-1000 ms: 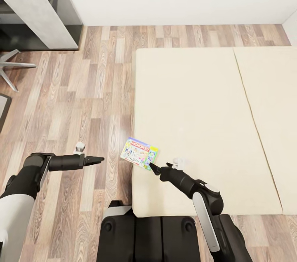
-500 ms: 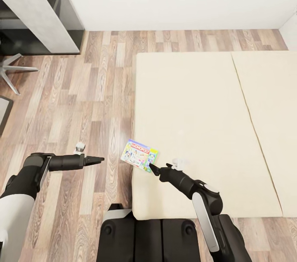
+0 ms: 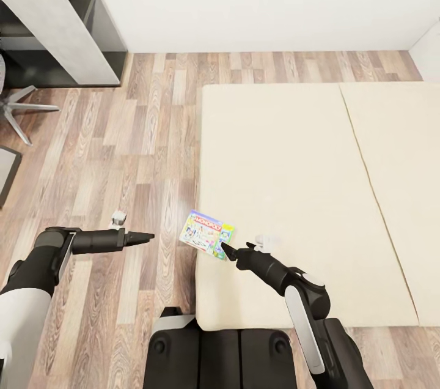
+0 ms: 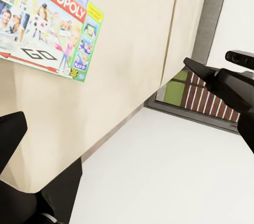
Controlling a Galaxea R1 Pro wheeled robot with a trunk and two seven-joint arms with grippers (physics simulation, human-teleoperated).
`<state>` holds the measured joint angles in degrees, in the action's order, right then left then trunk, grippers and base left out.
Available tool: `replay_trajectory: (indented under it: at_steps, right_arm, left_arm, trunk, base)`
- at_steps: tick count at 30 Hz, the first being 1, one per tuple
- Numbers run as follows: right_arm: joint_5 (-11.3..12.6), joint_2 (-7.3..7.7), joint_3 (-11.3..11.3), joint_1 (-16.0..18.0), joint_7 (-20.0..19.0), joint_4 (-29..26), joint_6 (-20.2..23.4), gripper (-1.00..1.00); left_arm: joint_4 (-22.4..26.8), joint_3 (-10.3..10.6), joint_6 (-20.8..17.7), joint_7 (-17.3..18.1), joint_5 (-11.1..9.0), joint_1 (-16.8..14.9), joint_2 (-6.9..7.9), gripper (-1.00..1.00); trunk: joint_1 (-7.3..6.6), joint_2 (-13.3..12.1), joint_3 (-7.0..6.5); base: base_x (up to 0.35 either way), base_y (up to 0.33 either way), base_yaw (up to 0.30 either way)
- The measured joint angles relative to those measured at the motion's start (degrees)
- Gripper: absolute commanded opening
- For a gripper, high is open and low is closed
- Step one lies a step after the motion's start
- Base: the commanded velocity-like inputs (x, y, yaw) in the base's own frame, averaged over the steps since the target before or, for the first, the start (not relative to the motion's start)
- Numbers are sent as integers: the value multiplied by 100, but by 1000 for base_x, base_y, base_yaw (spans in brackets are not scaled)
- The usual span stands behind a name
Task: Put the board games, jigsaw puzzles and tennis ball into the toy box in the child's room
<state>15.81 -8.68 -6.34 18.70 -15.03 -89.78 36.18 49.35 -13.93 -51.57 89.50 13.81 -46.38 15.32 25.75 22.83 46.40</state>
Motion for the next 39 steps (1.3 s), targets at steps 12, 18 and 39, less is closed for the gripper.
replay_trajectory:
  at_steps: [12,18,39]
  right_arm:
    - [5,0,17,0,-5,2,-1,100]
    - [1,-3,14,0,5,12,4,100]
    - [26,0,26,0,1,19,-3,100]
  left_arm:
    - [0,-15,5,0,-2,0,162,100]
    - [0,-12,5,0,-1,1,182,100]
    - [0,-3,5,0,-10,1,290,100]
  trunk:
    - [0,0,-113]
    - [0,0,-169]
    - [0,0,-366]
  base:
    - [0,0,52]
    - [0,0,70]
    - [0,0,71]
